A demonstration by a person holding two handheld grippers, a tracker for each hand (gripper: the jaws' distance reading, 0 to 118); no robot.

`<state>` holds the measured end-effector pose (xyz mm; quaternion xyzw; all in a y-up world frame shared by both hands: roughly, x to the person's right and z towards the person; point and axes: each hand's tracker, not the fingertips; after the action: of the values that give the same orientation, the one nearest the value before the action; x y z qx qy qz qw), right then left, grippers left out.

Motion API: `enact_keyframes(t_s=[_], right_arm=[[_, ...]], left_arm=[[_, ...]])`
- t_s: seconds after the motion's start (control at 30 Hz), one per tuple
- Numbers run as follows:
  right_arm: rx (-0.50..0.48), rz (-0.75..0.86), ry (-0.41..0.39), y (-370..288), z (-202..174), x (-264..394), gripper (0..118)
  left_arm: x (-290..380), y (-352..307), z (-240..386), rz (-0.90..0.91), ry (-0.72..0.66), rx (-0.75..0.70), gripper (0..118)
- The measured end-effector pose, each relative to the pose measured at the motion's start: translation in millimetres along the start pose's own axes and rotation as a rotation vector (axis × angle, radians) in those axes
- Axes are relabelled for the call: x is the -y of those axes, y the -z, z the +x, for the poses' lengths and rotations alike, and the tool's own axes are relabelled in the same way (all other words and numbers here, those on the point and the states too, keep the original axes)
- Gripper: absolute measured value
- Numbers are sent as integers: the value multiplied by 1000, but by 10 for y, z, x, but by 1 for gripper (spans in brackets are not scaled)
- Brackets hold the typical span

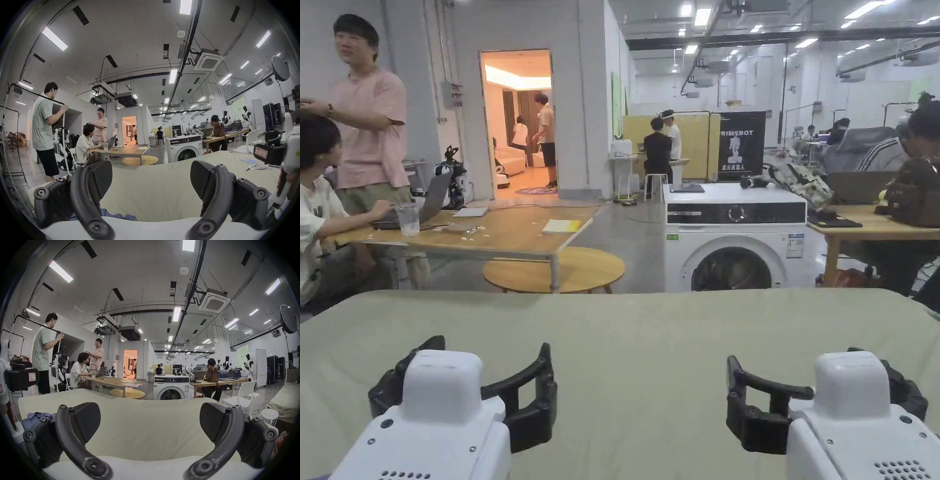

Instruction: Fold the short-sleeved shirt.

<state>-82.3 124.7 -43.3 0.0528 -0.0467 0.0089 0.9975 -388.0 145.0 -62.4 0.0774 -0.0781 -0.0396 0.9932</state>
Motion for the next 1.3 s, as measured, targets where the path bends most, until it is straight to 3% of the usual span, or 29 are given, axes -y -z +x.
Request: enact_keyframes(t_s=[0.23, 0.33, 0.93, 1.3], right_arm=[[-6, -15, -3, -1, -2, 33, 118], [-11, -19, -5, -3, 0, 35, 118], [-23, -21, -25, -1, -12, 29, 118], [-25, -21, 10, -7, 16, 15, 118]], left_arm=[[-9, -6, 80, -2, 47, 19, 99], [-21, 8, 39, -13, -2, 56, 99], [-17, 4, -36, -8, -26, -5, 99], [4, -30, -15, -4, 11, 4, 99]])
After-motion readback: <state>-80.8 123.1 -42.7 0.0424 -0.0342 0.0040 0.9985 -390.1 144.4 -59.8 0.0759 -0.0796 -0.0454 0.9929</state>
